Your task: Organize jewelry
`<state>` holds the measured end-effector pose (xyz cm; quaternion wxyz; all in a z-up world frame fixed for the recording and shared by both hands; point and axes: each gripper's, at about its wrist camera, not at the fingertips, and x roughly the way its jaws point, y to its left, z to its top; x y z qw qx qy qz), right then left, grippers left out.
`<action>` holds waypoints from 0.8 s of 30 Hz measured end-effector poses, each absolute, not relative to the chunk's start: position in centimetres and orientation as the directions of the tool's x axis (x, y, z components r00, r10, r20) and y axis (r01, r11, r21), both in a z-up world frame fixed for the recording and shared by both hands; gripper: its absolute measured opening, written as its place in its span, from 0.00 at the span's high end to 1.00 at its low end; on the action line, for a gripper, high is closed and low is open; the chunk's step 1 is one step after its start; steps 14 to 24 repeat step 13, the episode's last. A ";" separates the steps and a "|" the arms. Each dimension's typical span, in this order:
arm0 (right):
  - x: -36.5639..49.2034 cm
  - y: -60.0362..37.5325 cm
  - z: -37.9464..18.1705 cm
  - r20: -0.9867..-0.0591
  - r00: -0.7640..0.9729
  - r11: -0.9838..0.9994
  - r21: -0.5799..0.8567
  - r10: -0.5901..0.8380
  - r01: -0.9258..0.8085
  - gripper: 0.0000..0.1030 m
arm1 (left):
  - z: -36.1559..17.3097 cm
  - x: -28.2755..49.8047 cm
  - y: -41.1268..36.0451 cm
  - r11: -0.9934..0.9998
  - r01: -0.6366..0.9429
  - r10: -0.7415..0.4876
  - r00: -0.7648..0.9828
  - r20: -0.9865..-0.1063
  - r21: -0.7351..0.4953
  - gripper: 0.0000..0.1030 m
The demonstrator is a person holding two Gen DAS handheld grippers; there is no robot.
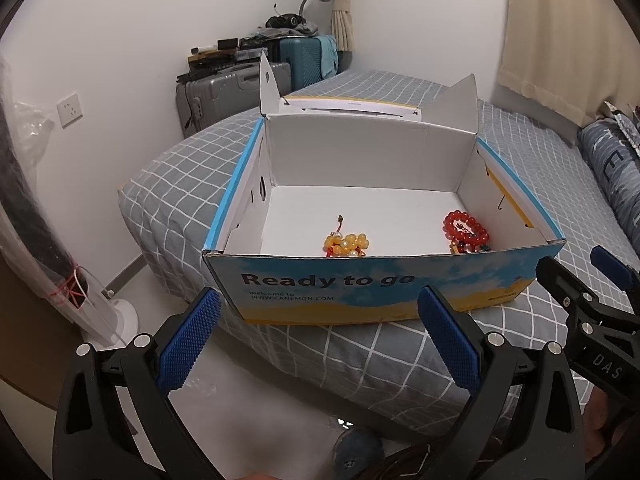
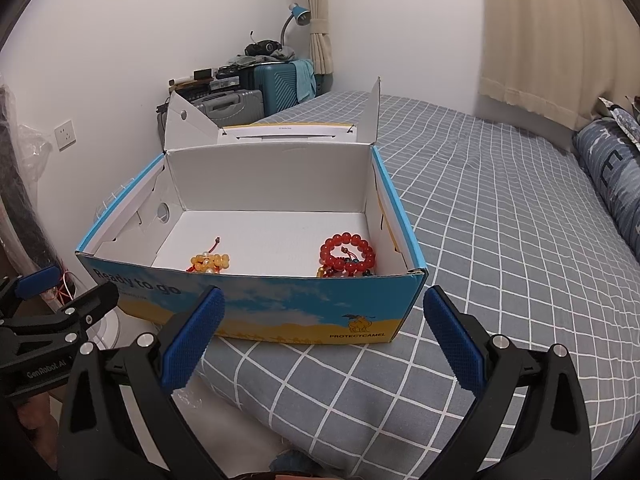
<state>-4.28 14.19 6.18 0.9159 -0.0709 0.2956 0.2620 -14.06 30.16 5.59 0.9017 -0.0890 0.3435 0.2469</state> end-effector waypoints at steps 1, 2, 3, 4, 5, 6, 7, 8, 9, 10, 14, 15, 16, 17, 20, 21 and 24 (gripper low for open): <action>-4.3 14.2 6.2 -0.579 0.687 0.852 0.026 0.439 -0.522 0.07 | 5.6 -14.0 30.2 0.863 -0.505 0.384 0.642 -0.664 0.010 0.06; -4.3 14.1 6.1 -0.580 0.687 0.852 0.026 0.439 -0.523 0.07 | 5.6 -14.0 30.1 0.863 -0.506 0.385 0.641 -0.664 0.012 0.06; -4.2 14.2 6.1 -0.580 0.687 0.852 0.025 0.438 -0.523 0.07 | 5.6 -14.0 30.1 0.862 -0.507 0.386 0.640 -0.664 0.012 0.05; -4.3 14.2 6.0 -0.581 0.686 0.852 0.025 0.438 -0.523 0.07 | 5.6 -14.0 30.1 0.863 -0.506 0.385 0.641 -0.664 0.011 0.06; -4.3 14.1 6.0 -0.581 0.686 0.852 0.026 0.438 -0.522 0.07 | 5.6 -14.0 30.1 0.864 -0.504 0.383 0.643 -0.663 0.010 0.06; -4.2 14.2 6.0 -0.581 0.686 0.852 0.025 0.438 -0.522 0.07 | 5.6 -14.0 30.1 0.864 -0.503 0.381 0.644 -0.663 0.008 0.06; -4.2 14.1 5.9 -0.580 0.687 0.852 0.025 0.438 -0.522 0.07 | 5.6 -14.0 30.1 0.865 -0.503 0.379 0.644 -0.664 0.006 0.06; -4.2 14.2 5.9 -0.580 0.687 0.853 0.026 0.437 -0.521 0.07 | 5.7 -14.0 30.1 0.865 -0.502 0.378 0.645 -0.665 0.004 0.06; -4.2 14.1 5.9 -0.580 0.687 0.853 0.027 0.438 -0.521 0.07 | 5.7 -14.0 30.0 0.865 -0.501 0.377 0.646 -0.664 0.004 0.06; -4.2 14.1 5.8 -0.581 0.686 0.853 0.027 0.437 -0.521 0.07 | 5.7 -14.0 30.0 0.866 -0.500 0.377 0.648 -0.662 0.004 0.06; -4.3 14.1 5.7 -0.581 0.686 0.853 0.026 0.437 -0.522 0.07 | 5.7 -14.0 30.0 0.867 -0.498 0.373 0.649 -0.663 0.000 0.06; -4.3 14.1 5.7 -0.581 0.686 0.853 0.026 0.437 -0.522 0.07 | 5.7 -14.0 30.0 0.867 -0.498 0.373 0.649 -0.663 0.000 0.06; -4.3 14.1 5.7 -0.581 0.686 0.853 0.026 0.437 -0.522 0.07 | 5.7 -14.0 30.0 0.867 -0.498 0.373 0.649 -0.663 0.000 0.06; -4.3 14.1 5.7 -0.581 0.686 0.853 0.026 0.437 -0.522 0.07 | 5.7 -14.0 30.0 0.867 -0.498 0.373 0.649 -0.663 0.000 0.06; -4.3 14.1 5.7 -0.581 0.686 0.853 0.026 0.437 -0.522 0.07 | 5.7 -14.0 30.0 0.867 -0.498 0.373 0.649 -0.663 0.000 0.06; -4.3 14.1 5.7 -0.581 0.686 0.853 0.026 0.437 -0.522 0.07 | 5.7 -14.0 30.0 0.867 -0.498 0.373 0.649 -0.663 0.000 0.06; -4.3 14.1 5.7 -0.581 0.686 0.853 0.026 0.437 -0.522 0.07 | 5.7 -14.0 30.0 0.867 -0.498 0.373 0.649 -0.663 0.000 0.06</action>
